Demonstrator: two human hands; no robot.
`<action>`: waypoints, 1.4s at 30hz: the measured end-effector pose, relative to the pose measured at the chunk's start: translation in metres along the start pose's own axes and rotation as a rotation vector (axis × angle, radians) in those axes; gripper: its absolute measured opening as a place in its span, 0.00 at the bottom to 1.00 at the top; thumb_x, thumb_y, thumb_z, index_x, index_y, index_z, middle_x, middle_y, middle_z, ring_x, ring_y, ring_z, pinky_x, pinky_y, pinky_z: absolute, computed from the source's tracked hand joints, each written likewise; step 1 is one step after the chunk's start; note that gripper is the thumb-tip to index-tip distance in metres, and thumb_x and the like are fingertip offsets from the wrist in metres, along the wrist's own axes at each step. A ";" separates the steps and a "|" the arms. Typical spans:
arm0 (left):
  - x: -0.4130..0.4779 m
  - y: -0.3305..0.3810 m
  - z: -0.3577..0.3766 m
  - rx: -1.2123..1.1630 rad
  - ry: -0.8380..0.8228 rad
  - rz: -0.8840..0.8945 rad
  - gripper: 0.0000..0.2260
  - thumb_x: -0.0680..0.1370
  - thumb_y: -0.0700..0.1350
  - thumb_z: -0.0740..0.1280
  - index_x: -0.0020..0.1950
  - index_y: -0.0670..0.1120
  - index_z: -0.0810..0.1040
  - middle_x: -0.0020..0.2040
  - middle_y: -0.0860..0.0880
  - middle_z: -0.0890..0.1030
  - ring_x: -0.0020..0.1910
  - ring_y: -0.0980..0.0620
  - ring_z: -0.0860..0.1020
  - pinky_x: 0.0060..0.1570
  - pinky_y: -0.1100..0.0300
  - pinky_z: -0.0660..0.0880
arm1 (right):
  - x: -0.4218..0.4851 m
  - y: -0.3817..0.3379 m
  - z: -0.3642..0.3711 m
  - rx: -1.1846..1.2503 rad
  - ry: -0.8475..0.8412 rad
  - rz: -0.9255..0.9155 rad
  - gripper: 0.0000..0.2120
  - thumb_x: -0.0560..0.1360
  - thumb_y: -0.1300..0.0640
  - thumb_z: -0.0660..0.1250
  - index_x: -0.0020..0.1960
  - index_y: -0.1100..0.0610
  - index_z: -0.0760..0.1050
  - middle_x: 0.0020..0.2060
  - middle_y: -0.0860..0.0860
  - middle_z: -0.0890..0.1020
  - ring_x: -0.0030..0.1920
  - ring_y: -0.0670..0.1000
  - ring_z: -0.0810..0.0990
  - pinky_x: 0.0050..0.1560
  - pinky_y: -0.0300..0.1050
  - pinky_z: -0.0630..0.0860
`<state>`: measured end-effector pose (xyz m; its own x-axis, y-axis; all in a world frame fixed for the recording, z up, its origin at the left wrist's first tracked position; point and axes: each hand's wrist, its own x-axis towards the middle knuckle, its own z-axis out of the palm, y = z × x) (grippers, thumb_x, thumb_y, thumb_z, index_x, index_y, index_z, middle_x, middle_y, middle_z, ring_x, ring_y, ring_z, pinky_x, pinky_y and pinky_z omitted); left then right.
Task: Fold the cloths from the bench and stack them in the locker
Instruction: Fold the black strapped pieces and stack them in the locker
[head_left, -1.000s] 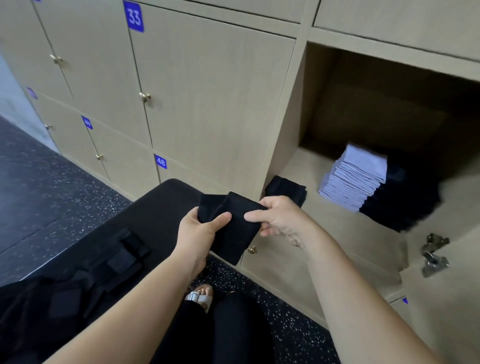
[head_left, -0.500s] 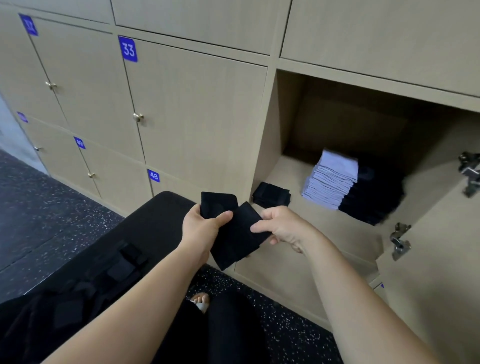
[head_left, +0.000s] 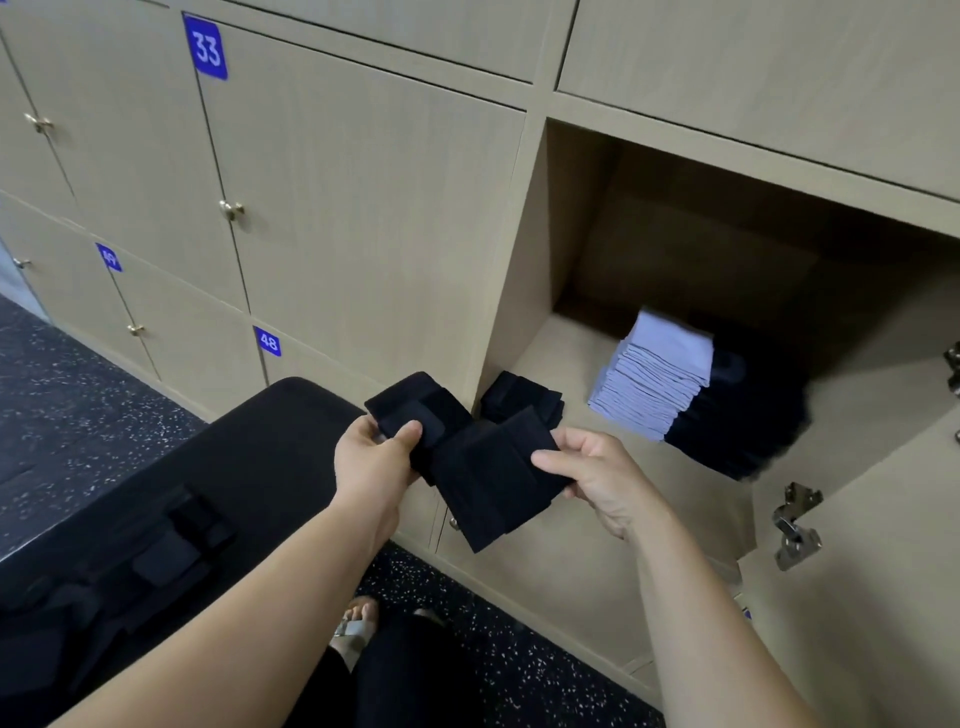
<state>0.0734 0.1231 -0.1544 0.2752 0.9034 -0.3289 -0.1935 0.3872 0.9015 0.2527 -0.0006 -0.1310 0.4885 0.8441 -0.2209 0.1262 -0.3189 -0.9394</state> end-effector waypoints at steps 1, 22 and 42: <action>0.007 -0.001 0.000 -0.004 0.041 0.009 0.07 0.78 0.38 0.68 0.56 0.43 0.78 0.52 0.43 0.83 0.50 0.45 0.83 0.50 0.48 0.81 | 0.005 0.003 -0.003 -0.006 -0.017 0.009 0.05 0.75 0.62 0.68 0.44 0.54 0.79 0.37 0.46 0.83 0.36 0.44 0.77 0.35 0.37 0.67; 0.061 -0.043 0.001 0.078 -0.066 -0.058 0.09 0.78 0.36 0.67 0.57 0.44 0.78 0.47 0.46 0.86 0.48 0.46 0.84 0.46 0.49 0.82 | 0.154 0.029 -0.010 0.447 0.656 0.316 0.08 0.73 0.65 0.72 0.43 0.61 0.72 0.36 0.51 0.75 0.31 0.50 0.72 0.21 0.32 0.70; 0.055 -0.035 -0.005 0.062 -0.104 -0.037 0.10 0.78 0.35 0.67 0.58 0.44 0.78 0.48 0.46 0.86 0.49 0.46 0.84 0.46 0.49 0.82 | 0.139 0.040 0.000 -0.498 0.823 0.112 0.20 0.73 0.52 0.71 0.62 0.55 0.72 0.55 0.51 0.78 0.51 0.56 0.79 0.41 0.45 0.67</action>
<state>0.0907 0.1601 -0.2058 0.3779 0.8633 -0.3344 -0.1241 0.4051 0.9058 0.3256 0.1039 -0.1994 0.9479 0.2915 0.1283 0.3005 -0.6853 -0.6633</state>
